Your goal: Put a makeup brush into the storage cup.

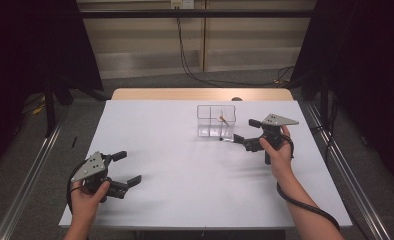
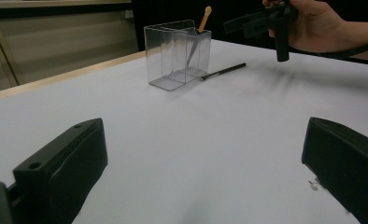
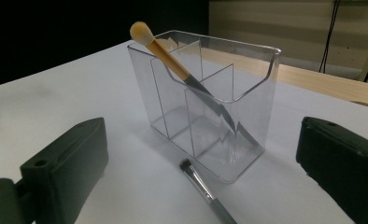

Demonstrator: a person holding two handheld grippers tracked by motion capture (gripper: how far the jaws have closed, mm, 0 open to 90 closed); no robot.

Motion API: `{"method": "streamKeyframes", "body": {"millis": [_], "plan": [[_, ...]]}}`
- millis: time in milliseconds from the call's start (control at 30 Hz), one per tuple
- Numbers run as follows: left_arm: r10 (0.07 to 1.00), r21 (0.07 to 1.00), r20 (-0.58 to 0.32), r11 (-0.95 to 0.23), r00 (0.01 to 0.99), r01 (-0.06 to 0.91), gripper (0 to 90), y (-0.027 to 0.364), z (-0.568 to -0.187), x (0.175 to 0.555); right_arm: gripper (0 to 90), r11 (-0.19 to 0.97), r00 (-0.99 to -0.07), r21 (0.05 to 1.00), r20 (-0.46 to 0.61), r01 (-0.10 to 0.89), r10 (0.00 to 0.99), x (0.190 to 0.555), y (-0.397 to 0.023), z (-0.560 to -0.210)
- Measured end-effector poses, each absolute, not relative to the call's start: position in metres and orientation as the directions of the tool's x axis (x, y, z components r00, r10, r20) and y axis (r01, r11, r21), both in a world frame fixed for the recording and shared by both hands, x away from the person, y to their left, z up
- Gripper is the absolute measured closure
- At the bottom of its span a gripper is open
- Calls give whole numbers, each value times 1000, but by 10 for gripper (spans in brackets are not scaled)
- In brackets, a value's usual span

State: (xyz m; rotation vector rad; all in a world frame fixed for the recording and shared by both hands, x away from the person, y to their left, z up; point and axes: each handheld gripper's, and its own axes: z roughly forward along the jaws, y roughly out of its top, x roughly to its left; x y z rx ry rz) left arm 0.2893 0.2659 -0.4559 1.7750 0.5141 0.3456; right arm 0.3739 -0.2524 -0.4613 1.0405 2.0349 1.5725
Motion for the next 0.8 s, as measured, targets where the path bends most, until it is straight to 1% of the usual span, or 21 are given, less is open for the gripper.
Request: {"method": "streamKeyframes", "body": {"millis": [400,700,800], "plan": [[512,964,-45,-202,858,171,2,267,-457,288,19,141,-673,927,141,347,726,386,-245,-463],[508,963,-38,-210,861,167,2,266,-457,287,18,175,-674,905,150,389,723,394,-242,-465],[509,964,-41,-207,860,169,2,266,-457,287,17,205,-681,896,135,394,720,395,-241,-465]]}}
